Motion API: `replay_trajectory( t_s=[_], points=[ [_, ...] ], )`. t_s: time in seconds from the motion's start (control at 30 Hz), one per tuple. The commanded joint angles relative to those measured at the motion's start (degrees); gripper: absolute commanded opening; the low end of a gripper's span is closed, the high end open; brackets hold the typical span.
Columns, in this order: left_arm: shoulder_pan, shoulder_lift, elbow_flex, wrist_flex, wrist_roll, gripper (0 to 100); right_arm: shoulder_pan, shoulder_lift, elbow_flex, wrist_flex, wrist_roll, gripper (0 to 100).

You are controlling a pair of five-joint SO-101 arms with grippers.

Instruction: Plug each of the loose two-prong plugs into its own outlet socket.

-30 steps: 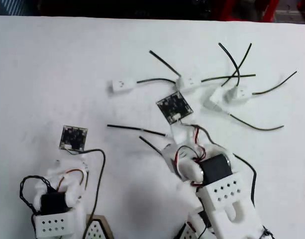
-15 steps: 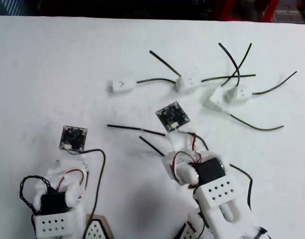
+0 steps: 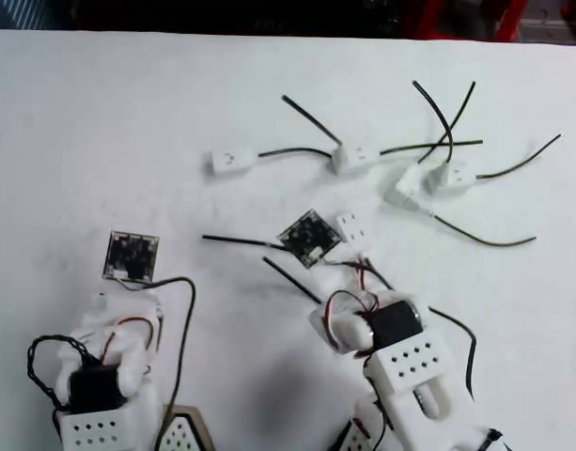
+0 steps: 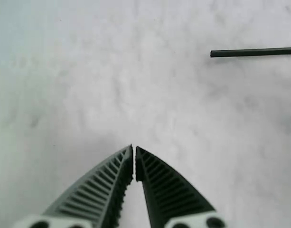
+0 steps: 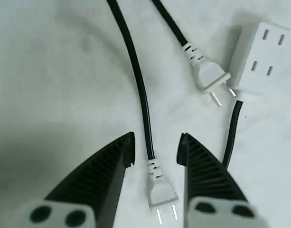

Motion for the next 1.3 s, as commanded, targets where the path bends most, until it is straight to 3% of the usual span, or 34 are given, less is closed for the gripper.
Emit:
replay_trajectory(
  t_s=[0.0, 0.07, 0.27, 0.5, 0.7, 1.27],
  points=[
    [-0.4, -0.7, -2.9, -0.2, -0.1, 3, 0.6, -0.3, -5.3, 3.1, 2.7, 14.9],
    [-0.4, -0.7, -2.7, 0.1, -1.1, 3, 1.2, 0.4, -7.7, 3.2, 4.5, 14.9],
    [-0.4, -0.7, 2.2, -3.2, -12.7, 3, 1.4, 15.8, -18.8, 3.0, 7.6, 14.9],
    [-0.4, -0.7, 2.6, -3.4, -13.2, 3, 2.0, 37.0, -30.9, 2.9, 15.2, 14.6],
    [-0.4, -0.7, 2.7, -3.4, -13.3, 3, 5.3, 48.9, -38.0, 2.9, 15.6, 14.6],
    [-0.4, -0.7, 2.7, -3.1, -13.3, 3, 6.6, 61.2, -40.0, -4.4, 15.6, 14.5]
  ],
)
